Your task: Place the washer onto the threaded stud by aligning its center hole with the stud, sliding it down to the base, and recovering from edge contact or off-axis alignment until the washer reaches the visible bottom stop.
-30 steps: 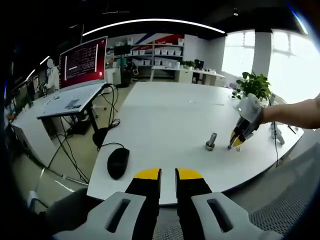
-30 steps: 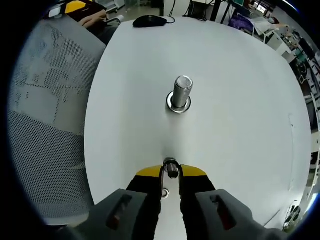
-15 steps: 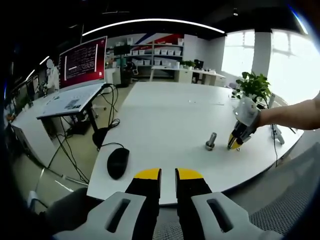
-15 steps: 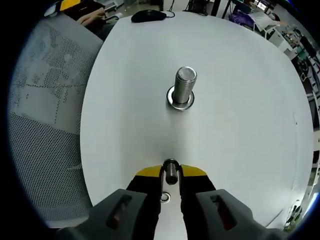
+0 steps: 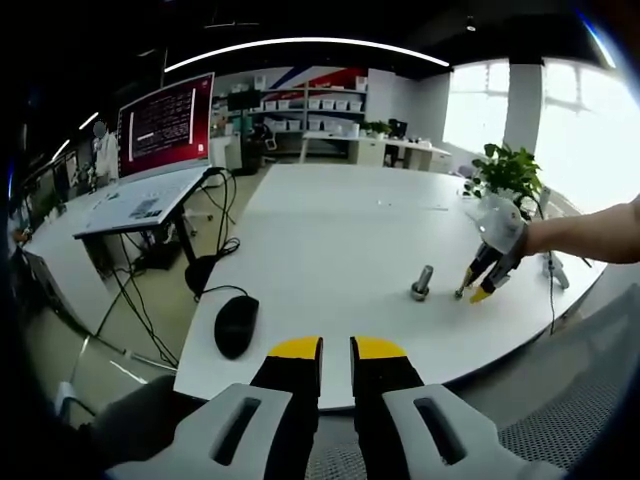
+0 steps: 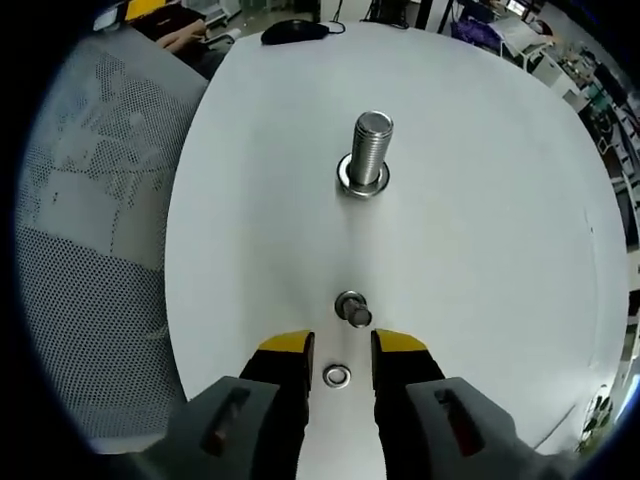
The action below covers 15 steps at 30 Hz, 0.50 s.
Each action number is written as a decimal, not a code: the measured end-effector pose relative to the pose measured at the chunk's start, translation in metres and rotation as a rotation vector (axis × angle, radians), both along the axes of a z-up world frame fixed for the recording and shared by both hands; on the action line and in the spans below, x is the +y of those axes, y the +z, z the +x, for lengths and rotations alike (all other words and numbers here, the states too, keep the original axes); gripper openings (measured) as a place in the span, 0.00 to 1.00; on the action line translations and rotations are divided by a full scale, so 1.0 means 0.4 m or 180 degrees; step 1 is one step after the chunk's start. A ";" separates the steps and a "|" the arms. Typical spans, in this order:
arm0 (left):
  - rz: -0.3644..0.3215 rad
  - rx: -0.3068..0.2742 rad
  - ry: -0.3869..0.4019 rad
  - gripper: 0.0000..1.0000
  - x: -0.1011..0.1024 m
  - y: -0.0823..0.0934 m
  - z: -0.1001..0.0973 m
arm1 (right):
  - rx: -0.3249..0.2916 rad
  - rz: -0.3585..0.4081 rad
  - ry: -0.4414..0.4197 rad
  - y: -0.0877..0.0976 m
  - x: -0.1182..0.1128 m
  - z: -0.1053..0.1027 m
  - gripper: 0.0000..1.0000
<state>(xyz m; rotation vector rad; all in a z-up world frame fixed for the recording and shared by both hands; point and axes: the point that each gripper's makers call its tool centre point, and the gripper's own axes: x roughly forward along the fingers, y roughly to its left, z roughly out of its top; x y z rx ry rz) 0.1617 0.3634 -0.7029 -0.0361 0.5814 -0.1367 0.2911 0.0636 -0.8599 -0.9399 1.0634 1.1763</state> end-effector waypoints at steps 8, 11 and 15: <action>-0.0001 -0.0009 0.0005 0.09 0.001 0.002 0.001 | 0.0017 0.0003 -0.0043 0.010 -0.029 -0.033 0.25; 0.0000 -0.0007 0.0003 0.09 0.001 0.002 0.001 | 0.0044 -0.0029 -0.0048 0.005 -0.042 -0.036 0.25; 0.0000 -0.0011 0.0007 0.09 0.001 0.002 0.001 | 0.0097 -0.0067 -0.0072 -0.001 -0.056 -0.037 0.23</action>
